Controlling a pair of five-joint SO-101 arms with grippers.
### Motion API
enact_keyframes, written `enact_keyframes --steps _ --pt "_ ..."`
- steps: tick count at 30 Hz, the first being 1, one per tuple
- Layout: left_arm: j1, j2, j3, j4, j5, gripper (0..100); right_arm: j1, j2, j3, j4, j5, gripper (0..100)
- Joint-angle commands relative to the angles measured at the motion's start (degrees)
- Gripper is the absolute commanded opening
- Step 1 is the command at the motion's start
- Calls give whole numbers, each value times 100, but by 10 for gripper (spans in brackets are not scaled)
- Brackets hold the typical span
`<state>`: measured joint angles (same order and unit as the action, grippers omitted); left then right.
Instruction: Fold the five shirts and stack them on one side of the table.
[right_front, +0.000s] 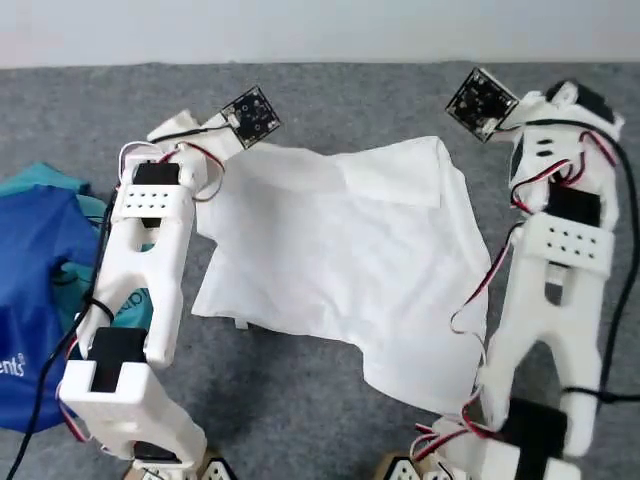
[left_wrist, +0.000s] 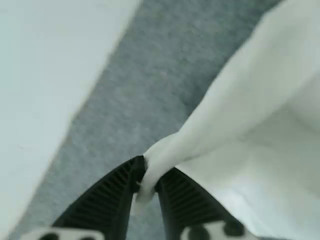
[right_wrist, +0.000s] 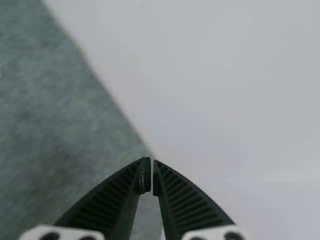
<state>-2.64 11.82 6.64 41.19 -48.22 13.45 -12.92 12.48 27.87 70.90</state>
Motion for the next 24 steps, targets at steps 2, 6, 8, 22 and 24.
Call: enact_keyframes --steps 2,6,8,22,24 --pt "167 -193 -215 510 -70 15 -145 -514 -316 1288 26 9" --pt "273 -229 -215 1178 -62 15 -198 -505 -44 1886 -466 9" --pt "325 -237 -242 1714 -62 15 -198 -505 132 2167 -862 9" --pt "9 -193 -242 2576 431 15 -954 233 193 3600 -3323 9" --pt "0 -237 -268 2541 756 16 -998 242 193 4013 -3525 9"
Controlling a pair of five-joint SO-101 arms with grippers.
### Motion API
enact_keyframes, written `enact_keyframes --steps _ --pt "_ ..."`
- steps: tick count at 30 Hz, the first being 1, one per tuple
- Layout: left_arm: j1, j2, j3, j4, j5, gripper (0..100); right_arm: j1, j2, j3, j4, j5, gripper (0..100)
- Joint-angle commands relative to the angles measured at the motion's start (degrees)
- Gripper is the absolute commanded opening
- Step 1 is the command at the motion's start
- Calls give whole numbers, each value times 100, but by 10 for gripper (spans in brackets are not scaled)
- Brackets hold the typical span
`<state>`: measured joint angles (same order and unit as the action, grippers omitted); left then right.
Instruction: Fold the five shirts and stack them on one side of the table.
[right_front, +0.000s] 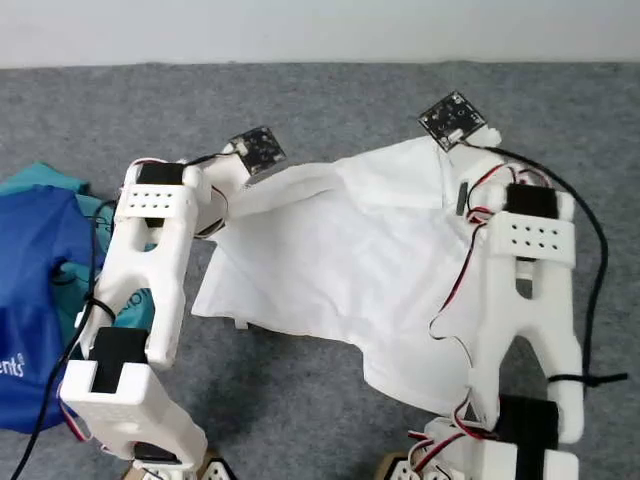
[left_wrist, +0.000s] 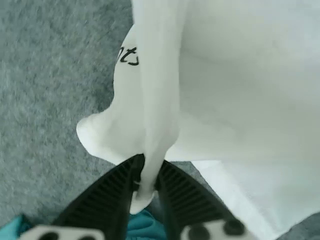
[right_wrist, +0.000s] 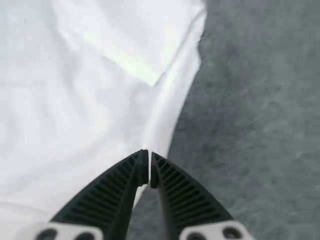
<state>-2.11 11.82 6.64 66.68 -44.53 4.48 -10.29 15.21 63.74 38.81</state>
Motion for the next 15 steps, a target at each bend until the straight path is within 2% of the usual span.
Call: enact_keyframes --steps 1,3,7,9,15 --pt "-53 -237 -365 -9 527 17 -101 -22 -79 629 -369 9" --pt "-70 -237 -620 -9 932 41 -101 -22 -79 998 -422 9" --pt "-202 -237 -1332 35 2259 181 -84 -119 -88 1684 -431 11" --pt "-264 -229 -1807 308 2681 232 -92 -251 -88 2026 -431 11" --pt "-237 -229 -2738 1723 2514 239 -92 -831 -79 3204 -396 12"
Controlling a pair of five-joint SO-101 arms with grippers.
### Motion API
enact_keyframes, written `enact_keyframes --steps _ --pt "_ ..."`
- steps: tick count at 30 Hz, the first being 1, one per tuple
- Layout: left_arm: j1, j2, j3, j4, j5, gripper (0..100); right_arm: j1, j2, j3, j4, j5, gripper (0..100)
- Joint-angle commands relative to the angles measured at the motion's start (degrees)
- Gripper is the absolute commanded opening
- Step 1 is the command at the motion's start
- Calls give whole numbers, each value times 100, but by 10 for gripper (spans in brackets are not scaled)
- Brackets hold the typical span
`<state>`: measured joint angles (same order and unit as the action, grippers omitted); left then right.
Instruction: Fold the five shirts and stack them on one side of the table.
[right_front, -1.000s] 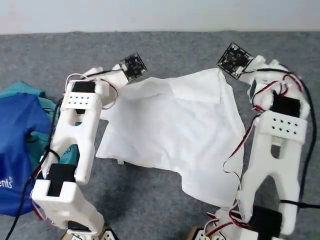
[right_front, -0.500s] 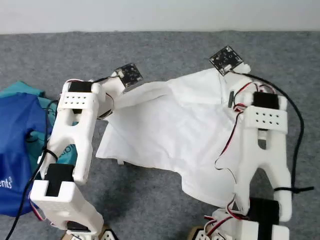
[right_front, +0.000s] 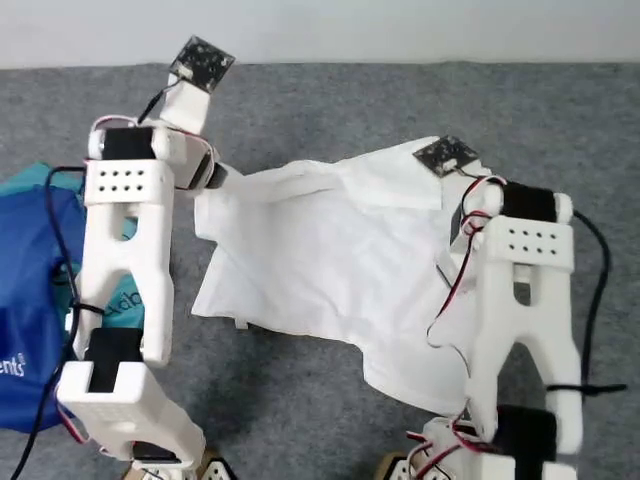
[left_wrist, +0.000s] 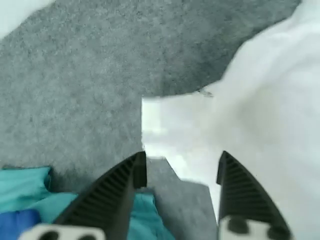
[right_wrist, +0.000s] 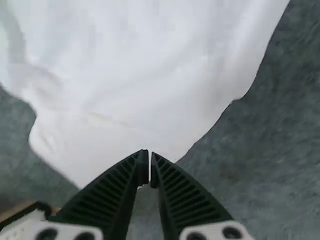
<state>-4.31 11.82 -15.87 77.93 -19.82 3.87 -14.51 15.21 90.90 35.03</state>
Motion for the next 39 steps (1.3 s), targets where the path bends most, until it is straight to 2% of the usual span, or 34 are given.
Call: enact_keyframes --steps 1,4,9,12,16,21,26,31,39 --pt "-44 -229 -558 774 44 239 -31 -488 -79 690 -9 13" --pt "-176 -237 -629 1257 9 239 -22 -681 -44 1165 -9 13" --pt "-220 -202 -567 2295 -730 209 57 -1429 651 1200 88 16" --pt "-281 -237 -31 2268 -1178 172 101 -2009 1248 1191 237 26" --pt "-352 -193 857 2224 -2013 200 110 -2730 1741 1191 229 26" --pt "-484 -185 1684 1732 -2848 219 119 -3301 2127 1191 202 26" --pt "-396 -185 2598 1064 -3209 235 629 -3503 2207 1156 246 26" --pt "-290 -176 3213 360 -3226 233 1218 -3530 2207 1138 624 26" --pt "-158 0 3600 -607 -2936 232 1569 -3547 2207 1165 756 26"
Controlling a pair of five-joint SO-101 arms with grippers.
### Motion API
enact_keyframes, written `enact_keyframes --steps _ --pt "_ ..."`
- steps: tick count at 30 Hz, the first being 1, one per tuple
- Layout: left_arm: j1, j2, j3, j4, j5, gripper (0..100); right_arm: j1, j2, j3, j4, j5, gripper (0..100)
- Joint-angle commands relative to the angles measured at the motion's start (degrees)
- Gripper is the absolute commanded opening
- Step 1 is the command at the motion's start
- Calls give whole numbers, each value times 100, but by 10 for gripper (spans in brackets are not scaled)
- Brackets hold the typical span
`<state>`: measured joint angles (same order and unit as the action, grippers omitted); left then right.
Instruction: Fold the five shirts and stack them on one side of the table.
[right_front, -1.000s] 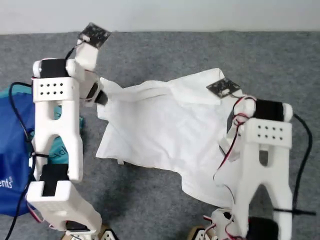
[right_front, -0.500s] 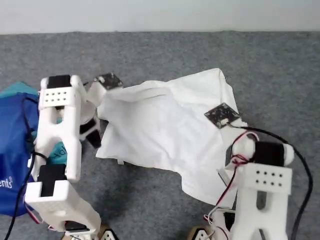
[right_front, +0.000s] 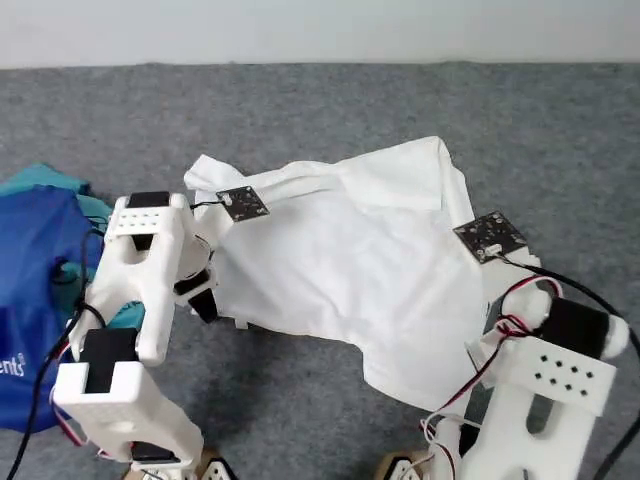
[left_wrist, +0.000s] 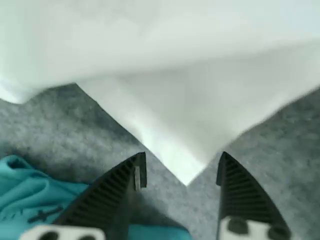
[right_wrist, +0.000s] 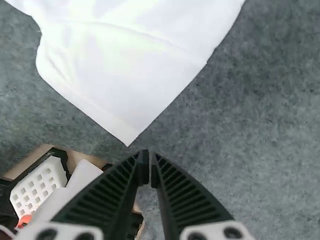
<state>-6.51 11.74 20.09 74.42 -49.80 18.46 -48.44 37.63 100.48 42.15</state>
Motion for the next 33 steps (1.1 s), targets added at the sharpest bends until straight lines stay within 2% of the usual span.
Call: enact_keyframes --steps 1,11,17,22,27,33 --pt "53 149 -22 -273 62 232 110 -154 -35 207 26 26" --pt "0 1037 -840 334 158 226 110 -154 -35 207 9 26" --pt "9 1134 -813 316 167 138 110 -154 -35 207 9 26" --pt "105 1319 -848 325 158 9 110 -154 -35 207 9 26" --pt "141 862 -840 352 193 13 92 -154 -44 207 9 26" --pt "105 -325 -831 334 853 13 22 -136 -35 207 44 21"
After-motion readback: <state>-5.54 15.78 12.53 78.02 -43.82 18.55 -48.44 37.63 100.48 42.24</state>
